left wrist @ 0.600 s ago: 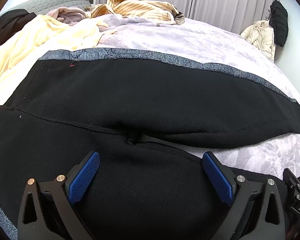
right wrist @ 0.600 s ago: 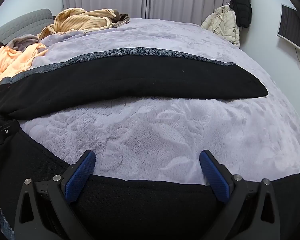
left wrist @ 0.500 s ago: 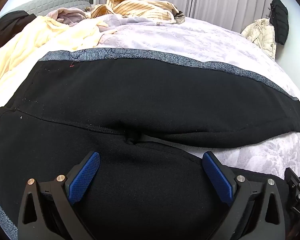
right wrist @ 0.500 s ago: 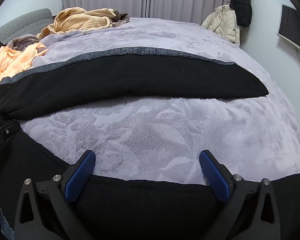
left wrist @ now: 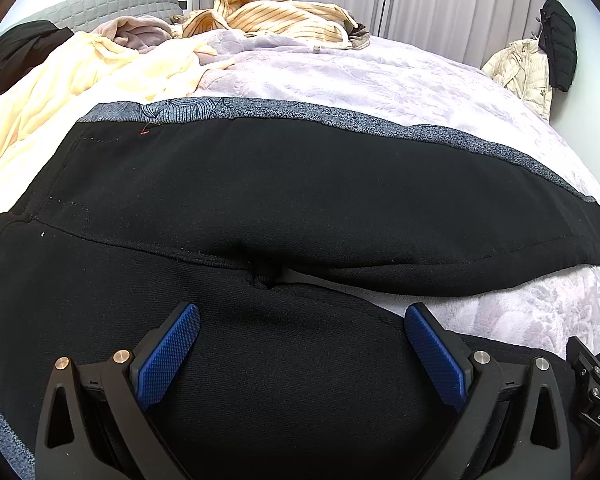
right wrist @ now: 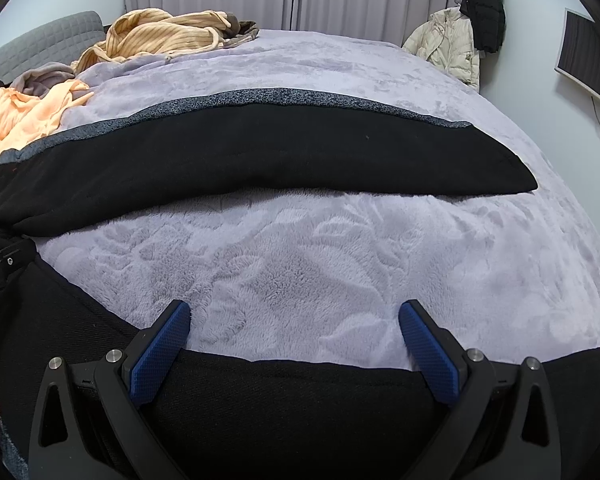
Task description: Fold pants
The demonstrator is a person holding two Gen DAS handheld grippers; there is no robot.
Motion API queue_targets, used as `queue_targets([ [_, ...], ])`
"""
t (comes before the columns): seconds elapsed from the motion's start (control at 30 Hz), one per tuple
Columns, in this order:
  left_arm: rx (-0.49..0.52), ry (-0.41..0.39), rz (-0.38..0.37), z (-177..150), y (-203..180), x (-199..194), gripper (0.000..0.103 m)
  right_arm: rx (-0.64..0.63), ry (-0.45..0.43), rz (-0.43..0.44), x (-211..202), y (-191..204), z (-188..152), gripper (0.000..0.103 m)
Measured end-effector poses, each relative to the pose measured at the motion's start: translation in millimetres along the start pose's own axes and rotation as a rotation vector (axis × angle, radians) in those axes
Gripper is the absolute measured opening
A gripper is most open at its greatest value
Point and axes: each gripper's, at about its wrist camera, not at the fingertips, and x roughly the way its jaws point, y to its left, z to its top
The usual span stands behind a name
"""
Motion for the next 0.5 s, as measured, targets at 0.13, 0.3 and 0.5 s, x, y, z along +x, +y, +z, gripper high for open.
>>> queue_targets([
  [0.13, 0.000, 0.001, 0.000, 0.7, 0.3, 0.0, 0.102, 0.014, -0.007, 0.018, 0.1, -1.3, 0.6, 0.103],
  [0.3, -0.004, 0.004, -0.006, 0.8, 0.7, 0.3, 0.102, 0.032, -0.046, 0.022, 1.0, 0.4, 2.3, 0.103],
  [0.5, -0.004, 0.002, -0.011, 2.6, 2.2, 0.8, 0.102, -0.017, -0.040, -0.047, -1.5, 6.2, 0.5, 0.103],
])
